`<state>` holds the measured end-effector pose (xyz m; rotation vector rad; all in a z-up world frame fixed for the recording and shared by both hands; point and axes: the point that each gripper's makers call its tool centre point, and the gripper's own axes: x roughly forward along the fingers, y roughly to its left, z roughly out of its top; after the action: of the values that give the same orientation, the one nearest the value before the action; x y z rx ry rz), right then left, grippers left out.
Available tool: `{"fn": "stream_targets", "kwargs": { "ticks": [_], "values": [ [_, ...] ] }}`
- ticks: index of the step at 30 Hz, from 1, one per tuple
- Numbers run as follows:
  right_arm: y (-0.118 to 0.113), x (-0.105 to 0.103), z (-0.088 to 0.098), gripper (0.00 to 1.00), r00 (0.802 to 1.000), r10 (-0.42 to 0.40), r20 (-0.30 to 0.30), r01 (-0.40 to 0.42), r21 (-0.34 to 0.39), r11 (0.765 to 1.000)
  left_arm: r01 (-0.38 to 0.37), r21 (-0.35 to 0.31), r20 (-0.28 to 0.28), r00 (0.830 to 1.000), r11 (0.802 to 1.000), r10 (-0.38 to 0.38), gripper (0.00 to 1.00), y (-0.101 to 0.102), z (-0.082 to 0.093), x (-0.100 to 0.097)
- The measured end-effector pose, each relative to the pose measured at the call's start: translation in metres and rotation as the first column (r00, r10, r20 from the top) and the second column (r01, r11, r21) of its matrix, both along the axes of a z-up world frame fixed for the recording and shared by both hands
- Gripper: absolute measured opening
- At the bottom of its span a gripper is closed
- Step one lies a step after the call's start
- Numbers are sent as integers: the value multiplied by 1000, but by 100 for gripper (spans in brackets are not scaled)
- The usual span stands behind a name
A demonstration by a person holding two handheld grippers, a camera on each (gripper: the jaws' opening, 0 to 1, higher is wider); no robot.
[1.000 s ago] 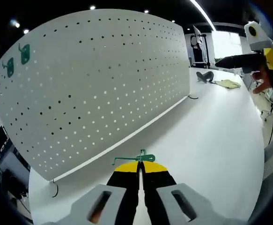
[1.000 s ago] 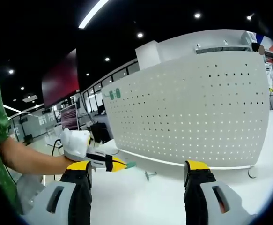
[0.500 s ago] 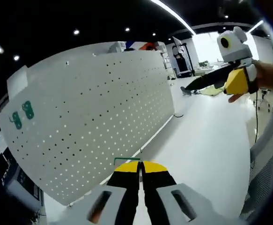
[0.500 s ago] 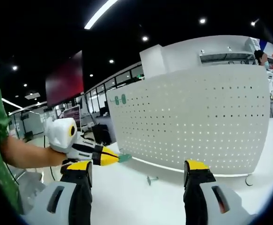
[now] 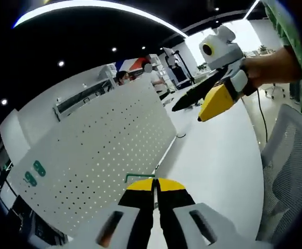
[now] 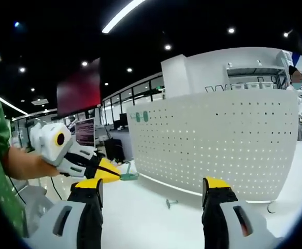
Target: Insert the hook assembly into the mounting plate slot until the hook locks in place.
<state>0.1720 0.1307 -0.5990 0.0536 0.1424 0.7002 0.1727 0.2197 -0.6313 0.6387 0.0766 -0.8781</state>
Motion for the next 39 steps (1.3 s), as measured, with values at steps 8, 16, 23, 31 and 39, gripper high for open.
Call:
{"fn": "stream_targets", "kwargs": {
  "ticks": [8,16,23,31,39],
  "values": [
    [5,-12,7,78,1000,15,15,-15,-4,1000,56,15,27,998,998,-57,1,-8,9,-25],
    [13,-27,9,69,998,68,-7,-68,22,997,136,75,54,989,988,-140,1,-20,11,-51],
    [24,-40,9,50,987,147,-61,-144,53,988,217,127,72,971,968,-227,1,-35,10,-73],
    [30,-50,3,34,973,203,-113,-196,69,978,277,133,82,954,952,-289,1,-47,13,-87],
    [34,-56,-1,21,957,246,-155,-236,77,969,314,146,85,941,938,-328,1,-52,12,-94]
  ]
}}
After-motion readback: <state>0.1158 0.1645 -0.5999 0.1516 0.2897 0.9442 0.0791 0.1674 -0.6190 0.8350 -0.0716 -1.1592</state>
